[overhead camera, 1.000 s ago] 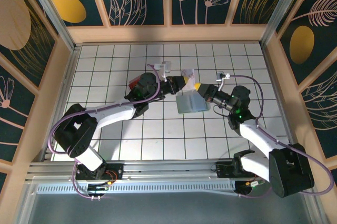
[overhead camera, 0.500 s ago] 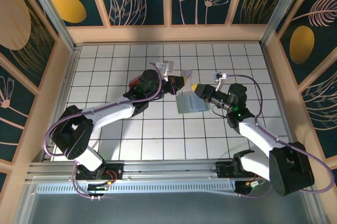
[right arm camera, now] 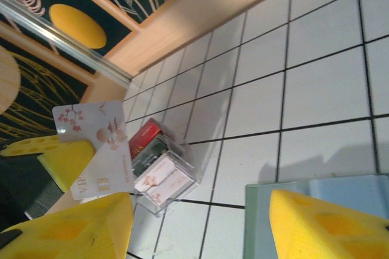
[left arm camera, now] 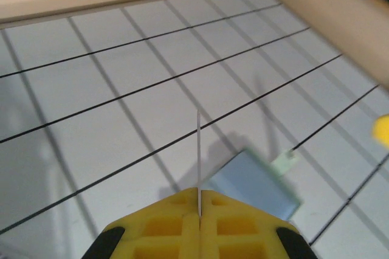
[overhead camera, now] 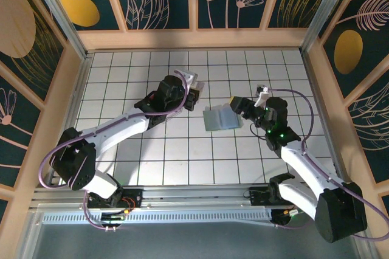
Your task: Take the credit cards out of the card holder
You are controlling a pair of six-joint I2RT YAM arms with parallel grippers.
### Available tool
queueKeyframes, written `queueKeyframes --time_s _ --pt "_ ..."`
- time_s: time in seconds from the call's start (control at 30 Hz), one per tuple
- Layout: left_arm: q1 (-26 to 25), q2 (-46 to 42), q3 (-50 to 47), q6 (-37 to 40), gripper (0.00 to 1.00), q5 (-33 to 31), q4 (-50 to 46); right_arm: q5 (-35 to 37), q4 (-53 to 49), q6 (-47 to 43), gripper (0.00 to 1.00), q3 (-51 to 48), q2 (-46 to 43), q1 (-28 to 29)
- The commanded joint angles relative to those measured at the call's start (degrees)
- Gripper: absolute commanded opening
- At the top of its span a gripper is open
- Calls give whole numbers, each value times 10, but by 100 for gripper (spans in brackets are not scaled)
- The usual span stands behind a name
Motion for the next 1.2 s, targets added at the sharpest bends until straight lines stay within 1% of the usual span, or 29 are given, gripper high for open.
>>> queueKeyframes --time_s 0.0,0.13,0.3,0.53,0.63,0.73,0.9,1.17 --pt "22 -19 -4 78 0 -35 -62 45 -32 -14 61 17 -13 1" --pt "55 -19 -8 115 0 -37 -88 62 -47 -13 61 17 -20 2" --pt "79 -14 -9 181 0 -46 -110 86 -62 -10 64 19 -29 0" --pt "92 -12 -5 285 0 -27 -146 107 -76 -6 67 19 -41 -1" --pt "96 -9 -4 320 0 -37 -155 112 -80 -3 70 19 -47 -2" --pt "105 -2 0 341 0 -40 -171 117 -85 -3 71 18 -51 -3" --pt "116 4 -3 372 0 -18 -189 125 -92 2 73 19 -53 -4" --pt "126 17 -8 394 0 3 -213 128 -102 6 74 29 -33 -8"
